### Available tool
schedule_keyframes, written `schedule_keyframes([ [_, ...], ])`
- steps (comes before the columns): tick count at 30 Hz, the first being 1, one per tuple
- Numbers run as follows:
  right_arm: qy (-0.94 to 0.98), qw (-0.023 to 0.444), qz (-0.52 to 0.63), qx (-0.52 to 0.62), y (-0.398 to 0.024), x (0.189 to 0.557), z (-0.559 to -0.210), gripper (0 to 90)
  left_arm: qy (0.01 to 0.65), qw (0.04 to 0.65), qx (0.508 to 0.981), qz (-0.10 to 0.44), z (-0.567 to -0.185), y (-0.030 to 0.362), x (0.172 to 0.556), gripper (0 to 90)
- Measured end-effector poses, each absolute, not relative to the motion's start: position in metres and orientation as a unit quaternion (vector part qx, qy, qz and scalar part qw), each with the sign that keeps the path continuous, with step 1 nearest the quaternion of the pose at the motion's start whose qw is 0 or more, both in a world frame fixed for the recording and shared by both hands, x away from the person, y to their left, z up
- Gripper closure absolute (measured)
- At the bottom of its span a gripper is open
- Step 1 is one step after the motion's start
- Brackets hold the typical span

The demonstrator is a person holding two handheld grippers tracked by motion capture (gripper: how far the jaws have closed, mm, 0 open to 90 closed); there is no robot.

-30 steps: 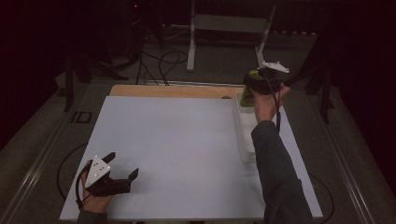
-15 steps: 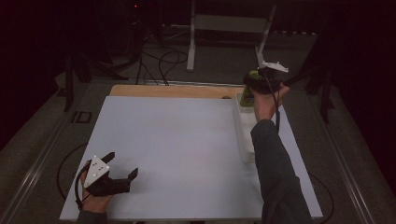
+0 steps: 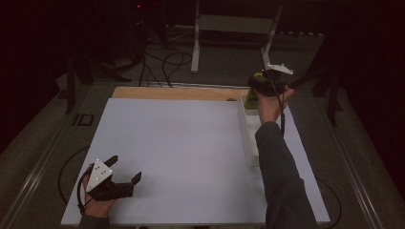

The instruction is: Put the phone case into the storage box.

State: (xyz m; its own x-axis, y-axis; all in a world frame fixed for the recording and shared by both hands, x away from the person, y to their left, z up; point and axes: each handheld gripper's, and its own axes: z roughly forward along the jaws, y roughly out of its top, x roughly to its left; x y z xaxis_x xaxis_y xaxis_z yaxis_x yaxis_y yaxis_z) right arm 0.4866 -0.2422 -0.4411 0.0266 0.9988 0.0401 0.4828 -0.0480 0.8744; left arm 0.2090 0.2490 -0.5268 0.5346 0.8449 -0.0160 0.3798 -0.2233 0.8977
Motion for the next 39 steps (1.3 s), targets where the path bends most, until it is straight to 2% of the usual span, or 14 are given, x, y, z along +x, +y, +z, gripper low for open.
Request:
schedule_keyframes([
  [31, 0.619, 0.340, 0.318, 0.633, -0.240, 0.498, -0.466, 15.6, 0.414, 0.469, 0.738, 0.253, -0.526, 0.250, 0.208, 0.3],
  [39, 0.625, 0.325, 0.311, 0.638, -0.240, 0.500, -0.477, 15.5, 0.414, 0.468, 0.739, 0.252, -0.527, 0.249, 0.208, 0.3],
])
